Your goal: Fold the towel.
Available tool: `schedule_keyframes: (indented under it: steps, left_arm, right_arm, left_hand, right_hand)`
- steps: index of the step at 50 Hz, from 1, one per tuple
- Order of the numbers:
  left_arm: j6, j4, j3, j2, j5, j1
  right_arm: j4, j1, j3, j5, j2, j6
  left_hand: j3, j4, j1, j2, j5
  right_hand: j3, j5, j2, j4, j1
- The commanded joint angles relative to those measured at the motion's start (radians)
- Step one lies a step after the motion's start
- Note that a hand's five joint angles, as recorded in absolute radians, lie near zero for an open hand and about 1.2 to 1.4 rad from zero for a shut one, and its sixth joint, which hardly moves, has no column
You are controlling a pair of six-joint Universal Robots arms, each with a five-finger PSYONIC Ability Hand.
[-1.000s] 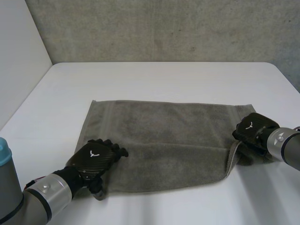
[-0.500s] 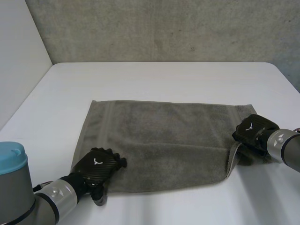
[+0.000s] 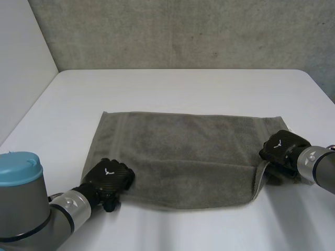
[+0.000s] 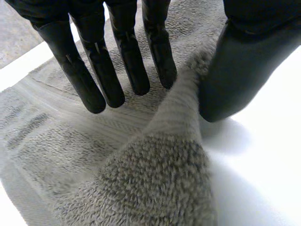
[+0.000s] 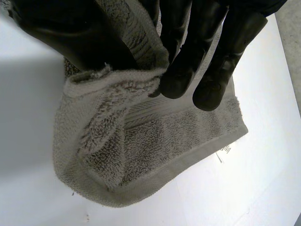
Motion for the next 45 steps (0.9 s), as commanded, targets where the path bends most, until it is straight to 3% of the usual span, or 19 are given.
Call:
schedule_keyframes:
  steps: [1,6,16,21,28,32,37,45]
  left_arm:
    - [0.0,0.004,0.028,0.01,-0.011,-0.001]
    - [0.0,0.012,0.049,0.01,-0.014,0.0]
    - [0.0,0.015,0.054,0.041,-0.058,0.014]
    - [0.0,0.006,0.049,0.111,-0.062,0.037]
    - [-0.001,-0.017,0.045,0.278,-0.052,0.088]
    - [-0.003,-0.047,0.048,0.344,-0.048,0.101]
    - [-0.004,-0.079,0.063,0.432,-0.039,0.135]
    - [-0.006,-0.073,0.092,0.386,-0.039,0.128]
  right_arm:
    - [-0.004,-0.006,-0.002,0.0,-0.002,0.002]
    - [-0.023,-0.008,-0.004,0.003,-0.002,0.008]
    - [-0.018,-0.012,0.002,0.014,-0.057,0.1]
    - [-0.006,-0.016,0.053,0.006,-0.147,0.106]
    - [0.101,-0.112,0.104,-0.007,-0.346,0.083]
    - [0.186,-0.14,0.101,-0.041,-0.428,0.063]
    - [0.286,-0.178,0.07,-0.154,-0.535,0.025]
    - [0.281,-0.175,0.022,-0.202,-0.5,0.02]
  left_hand:
    - [0.11,0.113,0.112,0.111,-0.05]
    - [0.31,0.312,0.311,0.311,0.149]
    - [0.31,0.313,0.311,0.311,0.15]
    - [0.31,0.313,0.311,0.311,0.15]
    - [0.31,0.313,0.311,0.311,0.15]
    - [0.31,0.313,0.311,0.311,0.15]
    - [0.31,0.313,0.311,0.311,0.15]
    - [0.31,0.313,0.311,0.311,0.15]
  right_hand:
    - [0.054,0.039,0.06,0.05,0.059]
    - [0.054,0.039,0.06,0.05,0.059]
    - [0.054,0.039,0.06,0.05,0.059]
    - [0.054,0.039,0.06,0.05,0.059]
    - [0.054,0.039,0.06,0.05,0.059]
    - [0.054,0.039,0.06,0.05,0.059]
    - [0.054,0.039,0.06,0.05,0.059]
    - [0.054,0.039,0.06,0.05,0.059]
